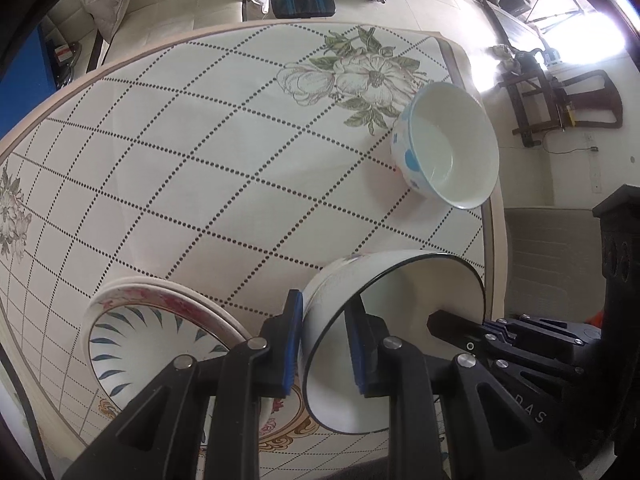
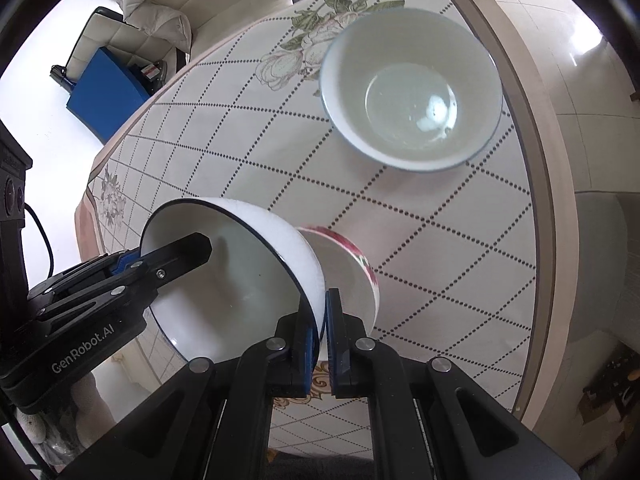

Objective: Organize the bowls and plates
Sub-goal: 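Carry the black-rimmed bowl and lower it into the pink-flowered bowl, then open both grippers and raise them from the nested bowls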

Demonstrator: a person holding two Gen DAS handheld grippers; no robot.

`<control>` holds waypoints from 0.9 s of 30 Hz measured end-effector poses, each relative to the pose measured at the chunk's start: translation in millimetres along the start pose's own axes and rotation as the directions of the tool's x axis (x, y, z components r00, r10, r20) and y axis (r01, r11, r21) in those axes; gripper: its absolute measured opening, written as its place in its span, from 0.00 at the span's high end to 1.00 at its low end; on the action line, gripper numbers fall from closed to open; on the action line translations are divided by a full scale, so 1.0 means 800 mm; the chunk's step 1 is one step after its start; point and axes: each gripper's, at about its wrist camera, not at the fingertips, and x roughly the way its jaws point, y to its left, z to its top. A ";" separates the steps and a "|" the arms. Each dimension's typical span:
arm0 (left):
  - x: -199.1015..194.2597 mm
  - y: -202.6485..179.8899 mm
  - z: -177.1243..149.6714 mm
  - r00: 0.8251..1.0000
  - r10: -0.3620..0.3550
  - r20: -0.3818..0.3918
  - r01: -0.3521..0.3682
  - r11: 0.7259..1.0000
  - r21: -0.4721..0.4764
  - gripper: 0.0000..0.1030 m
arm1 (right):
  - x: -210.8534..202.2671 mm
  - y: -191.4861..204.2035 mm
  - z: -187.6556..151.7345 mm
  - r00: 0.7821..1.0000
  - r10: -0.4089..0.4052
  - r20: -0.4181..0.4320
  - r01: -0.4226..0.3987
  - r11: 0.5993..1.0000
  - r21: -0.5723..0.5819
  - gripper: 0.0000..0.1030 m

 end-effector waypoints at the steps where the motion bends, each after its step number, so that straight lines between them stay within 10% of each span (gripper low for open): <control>1: 0.004 -0.001 -0.004 1.000 0.006 -0.005 -0.006 1.000 0.000 0.82 | 0.005 -0.003 -0.004 1.000 -0.005 -0.005 0.005 1.000 -0.001 0.94; 27: 0.048 -0.013 -0.037 0.992 0.123 -0.007 -0.122 0.990 0.067 0.82 | 0.064 -0.010 -0.009 0.995 -0.078 -0.068 0.079 0.997 0.002 0.91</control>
